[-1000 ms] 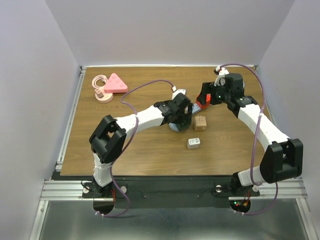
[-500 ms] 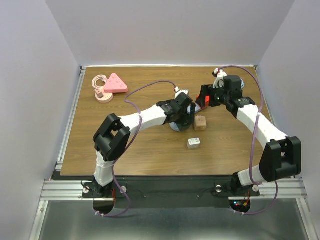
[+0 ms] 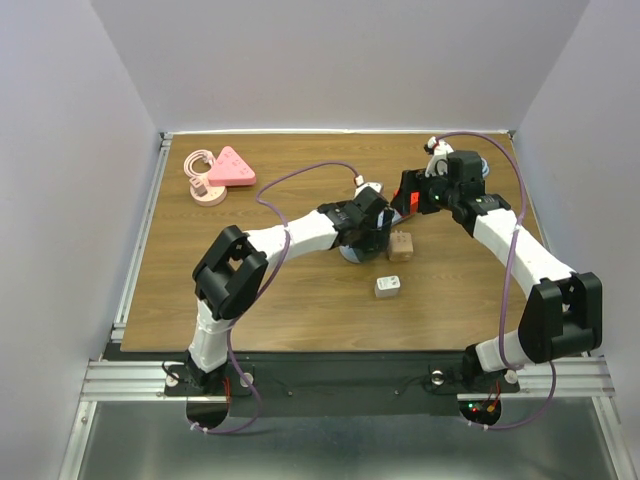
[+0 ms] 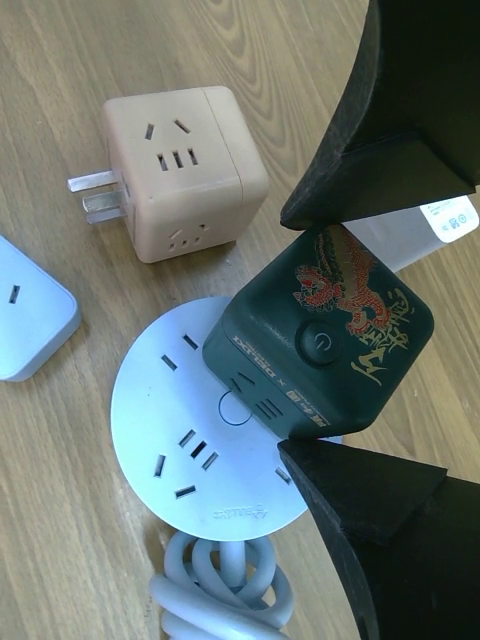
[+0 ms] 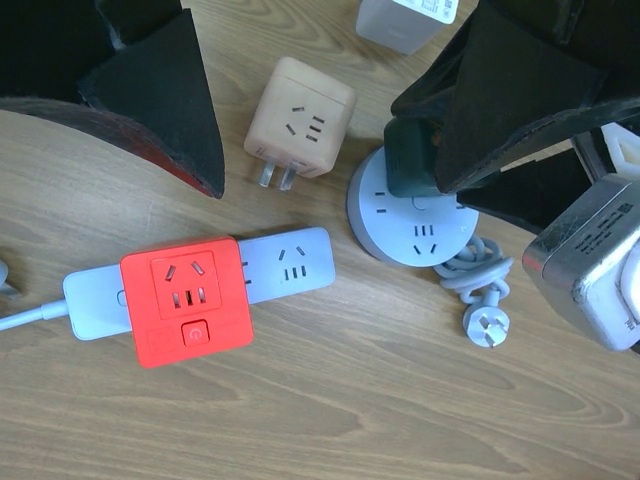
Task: Insert the plug
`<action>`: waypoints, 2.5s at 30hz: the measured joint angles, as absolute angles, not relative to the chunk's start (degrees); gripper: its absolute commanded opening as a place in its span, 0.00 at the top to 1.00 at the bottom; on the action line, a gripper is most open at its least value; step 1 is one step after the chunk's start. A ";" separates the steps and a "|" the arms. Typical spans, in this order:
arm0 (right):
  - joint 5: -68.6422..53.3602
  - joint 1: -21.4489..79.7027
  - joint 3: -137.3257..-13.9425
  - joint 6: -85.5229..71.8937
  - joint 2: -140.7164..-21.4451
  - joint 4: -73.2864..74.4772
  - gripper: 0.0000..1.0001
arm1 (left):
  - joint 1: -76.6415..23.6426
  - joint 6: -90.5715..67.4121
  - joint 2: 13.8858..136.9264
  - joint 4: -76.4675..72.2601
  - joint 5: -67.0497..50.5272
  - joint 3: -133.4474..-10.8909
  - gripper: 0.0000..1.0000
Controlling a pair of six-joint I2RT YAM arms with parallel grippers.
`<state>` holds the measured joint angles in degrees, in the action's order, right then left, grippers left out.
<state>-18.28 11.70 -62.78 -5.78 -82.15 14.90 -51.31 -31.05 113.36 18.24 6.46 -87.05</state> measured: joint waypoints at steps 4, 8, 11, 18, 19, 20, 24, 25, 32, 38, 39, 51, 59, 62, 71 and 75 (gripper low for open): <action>-18.31 11.70 -62.78 -5.78 -82.17 14.90 0.10 | -51.35 -27.64 111.81 15.55 5.56 -84.23 1.00; -18.28 11.70 -62.78 -5.80 -82.19 14.90 0.10 | -51.42 -21.39 108.57 13.08 2.68 -79.40 1.00; -18.26 11.70 -62.78 -5.89 -82.19 14.90 0.10 | -51.75 -15.88 107.02 12.58 0.14 -77.38 1.00; -17.56 11.70 -60.75 -6.26 -82.37 14.59 0.10 | -52.36 -7.68 105.86 12.97 -3.60 -76.01 0.57; -17.54 11.70 -60.55 -6.28 -82.67 14.59 0.10 | -52.38 -7.73 105.86 13.28 -3.40 -76.18 0.34; -17.52 11.70 -60.55 -6.28 -82.89 14.57 0.10 | -52.40 -7.75 105.86 13.39 -3.36 -76.25 0.28; -17.17 11.70 -60.55 -6.28 -83.79 14.55 0.10 | -52.38 -10.63 105.89 14.31 -2.59 -76.62 0.01; -17.04 11.70 -60.55 -6.28 -83.92 14.57 0.10 | -52.36 -11.62 105.89 14.37 -2.42 -76.64 0.01; -16.71 11.70 -60.55 -6.26 -83.96 14.57 0.10 | -52.47 -21.71 106.08 18.24 0.97 -76.64 0.01; -16.71 11.70 -60.55 -6.24 -84.14 14.57 0.10 | -52.75 -27.24 106.02 19.35 4.40 -76.66 0.01; -16.71 11.70 -60.55 -6.24 -84.16 14.57 0.10 | -52.77 -27.59 105.97 19.55 4.73 -76.66 0.01; -17.10 11.73 -60.55 -6.22 -84.82 14.57 0.10 | -52.86 -28.58 105.75 19.97 9.43 -76.64 0.28; -16.62 11.77 -60.55 -6.24 -84.71 14.61 0.10 | -52.82 -20.53 105.47 19.75 9.69 -76.55 0.94; -15.79 12.05 -60.18 -6.31 -83.81 14.94 0.10 | -52.77 -16.43 105.45 19.07 8.88 -76.44 1.00; -11.60 14.11 -57.89 -6.46 -82.52 17.37 0.10 | -51.57 -5.52 104.86 19.99 3.31 -76.20 1.00; -10.04 14.72 -55.96 -6.50 -82.61 18.98 0.10 | -50.59 -3.42 104.86 21.32 1.39 -76.62 0.85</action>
<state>-10.04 14.72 -55.96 -6.50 -82.61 18.98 -50.59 -3.42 104.86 21.32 1.39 -76.62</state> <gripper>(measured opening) 0.900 0.738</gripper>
